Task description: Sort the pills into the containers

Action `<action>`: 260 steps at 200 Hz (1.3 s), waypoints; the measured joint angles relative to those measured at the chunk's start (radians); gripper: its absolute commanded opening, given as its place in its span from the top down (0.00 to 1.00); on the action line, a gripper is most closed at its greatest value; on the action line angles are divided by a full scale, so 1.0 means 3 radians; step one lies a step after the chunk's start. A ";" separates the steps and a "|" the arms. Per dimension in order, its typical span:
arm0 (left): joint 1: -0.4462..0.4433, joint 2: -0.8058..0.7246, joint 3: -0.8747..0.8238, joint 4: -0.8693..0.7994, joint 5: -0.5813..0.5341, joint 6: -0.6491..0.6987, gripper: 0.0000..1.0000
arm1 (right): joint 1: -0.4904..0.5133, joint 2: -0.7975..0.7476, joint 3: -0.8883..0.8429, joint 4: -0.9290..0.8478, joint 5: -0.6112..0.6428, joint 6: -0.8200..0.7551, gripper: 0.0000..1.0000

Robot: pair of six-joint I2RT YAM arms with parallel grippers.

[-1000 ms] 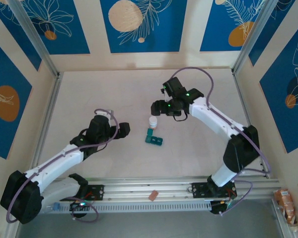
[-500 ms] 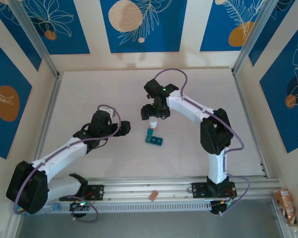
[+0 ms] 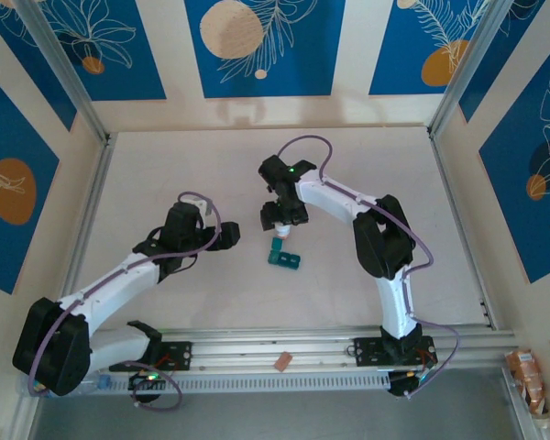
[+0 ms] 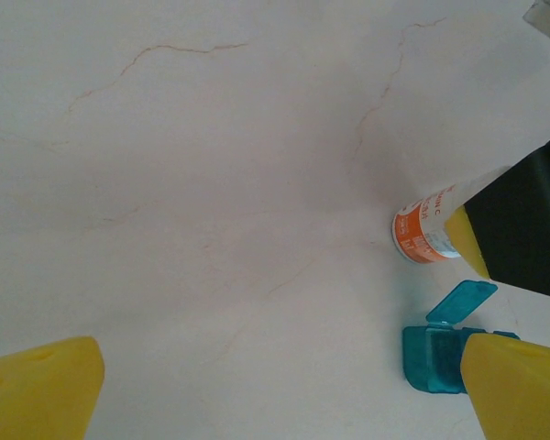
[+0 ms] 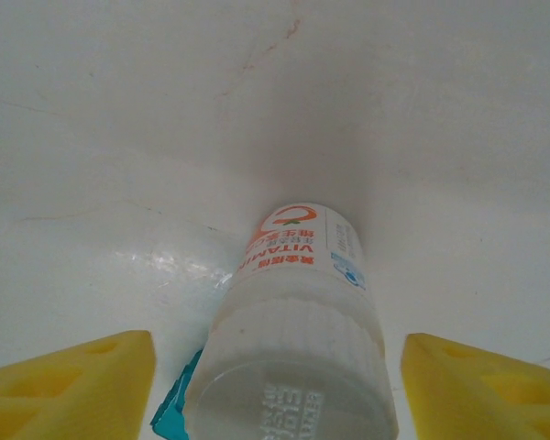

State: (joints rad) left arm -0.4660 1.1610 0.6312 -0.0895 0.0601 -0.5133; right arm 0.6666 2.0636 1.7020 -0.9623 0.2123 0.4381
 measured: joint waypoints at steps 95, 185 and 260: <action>0.0015 0.0088 0.0014 0.0075 0.0136 0.0003 0.00 | -0.0125 0.0093 0.0206 -0.0088 -0.0006 -0.0013 0.58; 0.0020 0.0526 0.0570 0.0366 0.0234 0.0271 0.00 | -0.0492 -0.0320 0.0605 -0.0326 -0.0112 -0.0074 0.58; 0.0020 0.1047 0.0895 0.0783 0.0853 0.1227 0.00 | -0.0816 -0.0416 0.0849 -0.0546 -0.0844 -0.0186 0.59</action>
State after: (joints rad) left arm -0.4599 1.4750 0.8997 0.1455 0.3161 -0.1452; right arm 0.4217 1.9388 1.9568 -1.1259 -0.0410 0.3824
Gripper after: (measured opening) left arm 0.998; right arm 0.442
